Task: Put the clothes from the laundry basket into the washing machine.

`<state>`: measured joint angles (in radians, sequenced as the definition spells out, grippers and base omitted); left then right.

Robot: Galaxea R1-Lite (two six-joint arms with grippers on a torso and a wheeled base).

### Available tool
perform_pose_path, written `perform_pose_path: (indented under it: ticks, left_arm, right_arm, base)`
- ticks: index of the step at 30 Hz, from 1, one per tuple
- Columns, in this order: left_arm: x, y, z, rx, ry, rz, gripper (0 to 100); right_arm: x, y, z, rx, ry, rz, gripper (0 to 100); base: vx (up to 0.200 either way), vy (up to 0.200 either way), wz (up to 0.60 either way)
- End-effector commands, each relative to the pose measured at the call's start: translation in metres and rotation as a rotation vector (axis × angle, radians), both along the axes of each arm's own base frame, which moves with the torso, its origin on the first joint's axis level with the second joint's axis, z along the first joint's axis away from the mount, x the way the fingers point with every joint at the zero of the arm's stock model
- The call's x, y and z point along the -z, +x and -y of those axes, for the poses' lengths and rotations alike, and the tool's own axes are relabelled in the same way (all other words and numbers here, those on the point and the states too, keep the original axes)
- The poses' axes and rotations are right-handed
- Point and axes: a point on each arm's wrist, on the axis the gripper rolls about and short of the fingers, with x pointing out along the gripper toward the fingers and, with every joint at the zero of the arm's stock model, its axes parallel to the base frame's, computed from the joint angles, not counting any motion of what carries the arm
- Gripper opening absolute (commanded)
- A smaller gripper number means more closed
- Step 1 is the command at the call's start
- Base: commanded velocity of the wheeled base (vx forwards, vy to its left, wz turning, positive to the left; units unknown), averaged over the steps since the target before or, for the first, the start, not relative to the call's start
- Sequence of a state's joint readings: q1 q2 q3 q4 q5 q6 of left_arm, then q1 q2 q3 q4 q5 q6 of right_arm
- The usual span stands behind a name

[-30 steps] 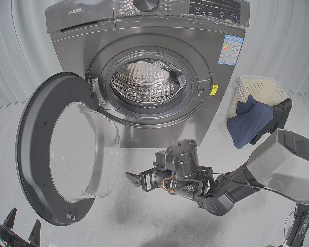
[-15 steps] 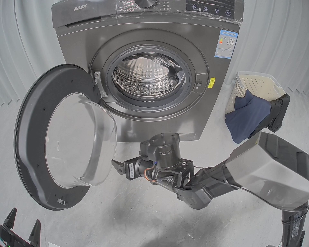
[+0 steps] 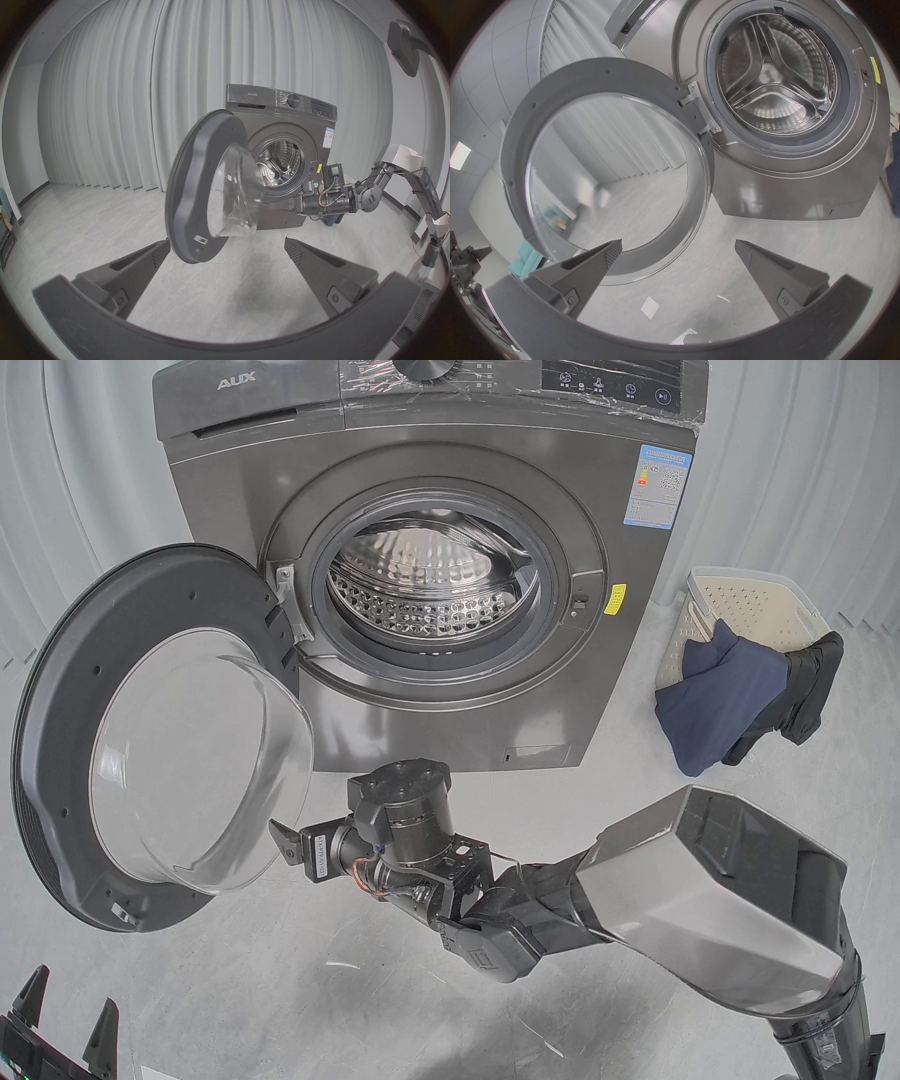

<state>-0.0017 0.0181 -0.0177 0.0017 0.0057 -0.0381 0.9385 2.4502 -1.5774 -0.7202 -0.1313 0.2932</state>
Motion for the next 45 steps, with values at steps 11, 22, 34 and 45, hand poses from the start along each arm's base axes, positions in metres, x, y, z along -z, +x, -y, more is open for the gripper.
perform_pose_path:
  ticks: [11,22,34,45]
  left_arm:
    - [0.004,0.0,0.0,-0.001,0.0,-0.002,100]
    - [0.004,0.0,0.0,-0.001,0.003,-0.002,100]
    - [0.004,0.0,0.0,-0.001,0.003,-0.002,100]
    - [0.004,0.0,0.0,-0.001,0.004,-0.002,100]
  right_arm:
    - [-0.053,-0.012,0.104,0.127,-0.053,0.039,100]
    - [-0.106,-0.106,0.295,0.402,-0.01,0.262,100]
    - [-0.085,-0.239,0.394,0.703,-0.079,0.383,100]
    - [-0.009,-0.309,0.406,0.778,-0.152,0.298,100]
  base:
    - [0.0,0.0,0.0]
    - [0.0,0.0,0.0]
    - [0.0,0.0,0.0]
    - [0.0,0.0,0.0]
